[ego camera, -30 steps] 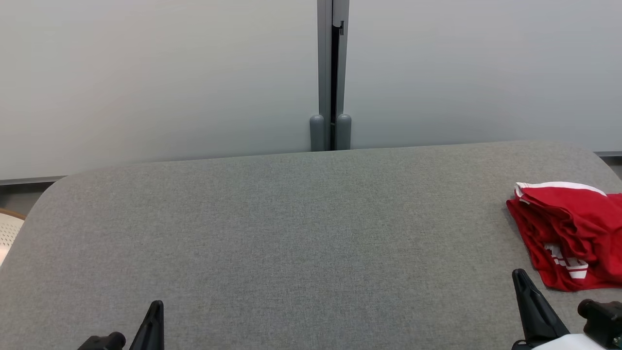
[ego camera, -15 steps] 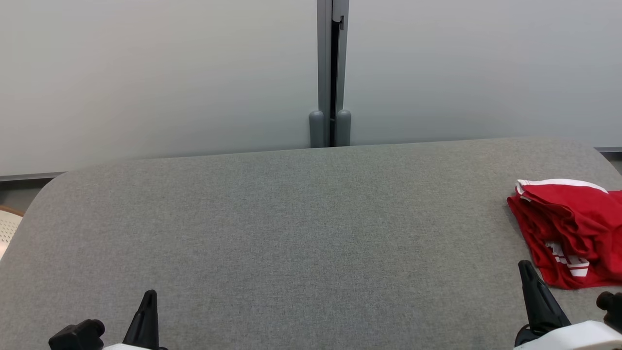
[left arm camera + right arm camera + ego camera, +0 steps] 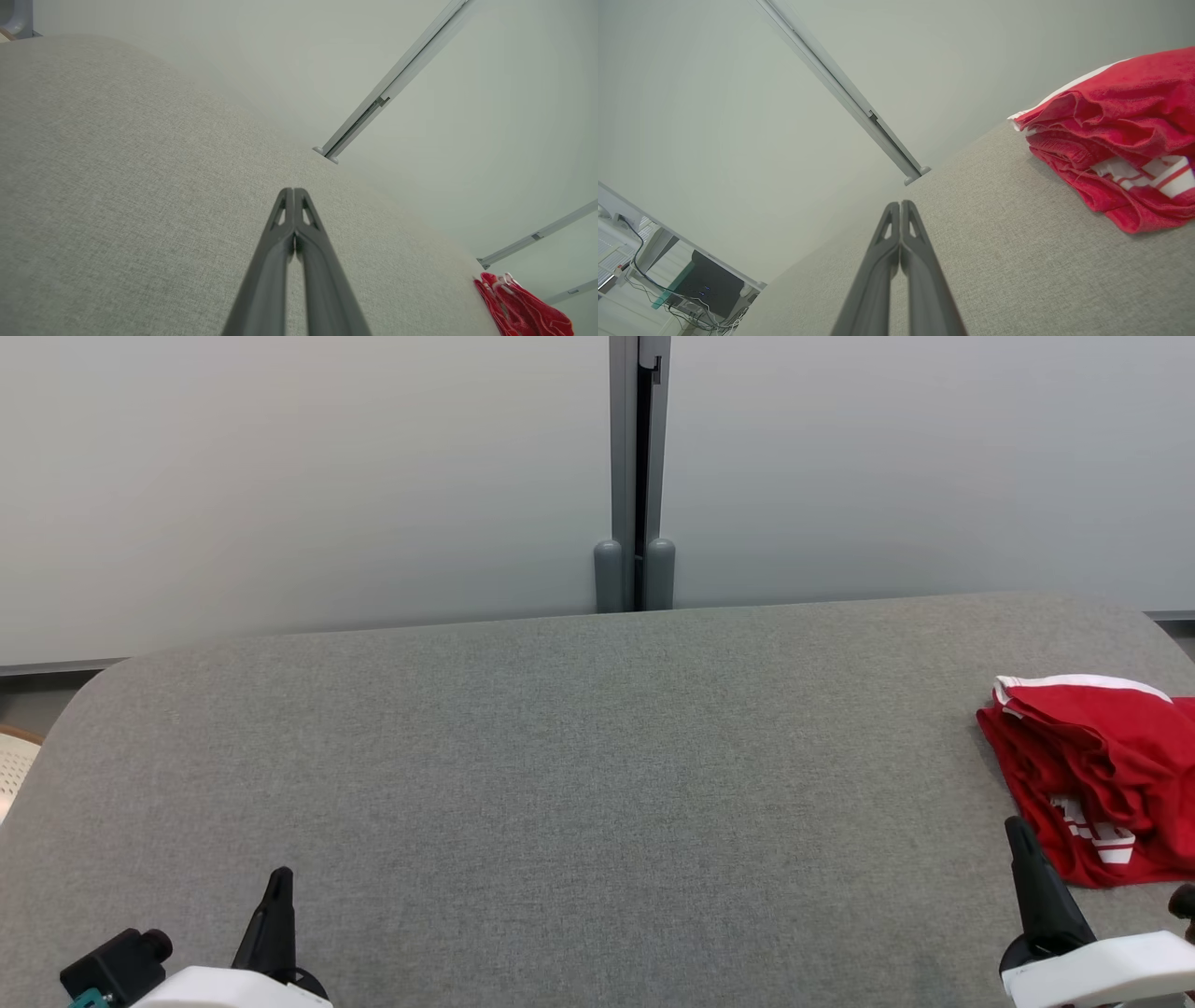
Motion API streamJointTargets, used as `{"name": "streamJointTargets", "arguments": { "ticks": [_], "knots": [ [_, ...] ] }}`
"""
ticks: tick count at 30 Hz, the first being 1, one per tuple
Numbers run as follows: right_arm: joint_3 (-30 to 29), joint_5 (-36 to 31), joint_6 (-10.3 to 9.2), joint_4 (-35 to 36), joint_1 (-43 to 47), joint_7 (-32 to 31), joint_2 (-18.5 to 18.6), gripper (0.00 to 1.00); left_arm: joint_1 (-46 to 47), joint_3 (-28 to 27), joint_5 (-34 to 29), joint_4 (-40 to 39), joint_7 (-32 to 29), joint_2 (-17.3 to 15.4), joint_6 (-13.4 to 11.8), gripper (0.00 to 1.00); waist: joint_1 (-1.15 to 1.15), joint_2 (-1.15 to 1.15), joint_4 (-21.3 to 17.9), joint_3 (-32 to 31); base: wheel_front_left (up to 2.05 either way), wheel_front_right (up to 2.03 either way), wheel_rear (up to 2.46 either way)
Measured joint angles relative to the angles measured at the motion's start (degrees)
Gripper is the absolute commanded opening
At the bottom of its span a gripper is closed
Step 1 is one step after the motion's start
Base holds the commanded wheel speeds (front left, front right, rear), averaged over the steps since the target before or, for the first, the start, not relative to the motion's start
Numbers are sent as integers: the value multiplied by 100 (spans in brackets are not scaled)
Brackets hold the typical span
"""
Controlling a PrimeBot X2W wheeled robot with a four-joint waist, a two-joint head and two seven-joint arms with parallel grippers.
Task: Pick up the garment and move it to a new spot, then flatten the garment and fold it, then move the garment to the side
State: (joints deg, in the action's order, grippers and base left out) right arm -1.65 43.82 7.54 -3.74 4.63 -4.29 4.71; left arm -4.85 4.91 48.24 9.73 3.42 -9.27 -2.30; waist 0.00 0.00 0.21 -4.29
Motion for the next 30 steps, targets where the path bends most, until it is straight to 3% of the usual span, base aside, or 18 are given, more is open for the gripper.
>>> {"name": "streamJointTargets", "arguments": {
  "ticks": [30],
  "knots": [
    [-207,2062,-5,-448,-455,-102,-79,0,427,-486,1889,182,-436,277,410,0,0,0,-7,148,0,0,0]
  ]
}}
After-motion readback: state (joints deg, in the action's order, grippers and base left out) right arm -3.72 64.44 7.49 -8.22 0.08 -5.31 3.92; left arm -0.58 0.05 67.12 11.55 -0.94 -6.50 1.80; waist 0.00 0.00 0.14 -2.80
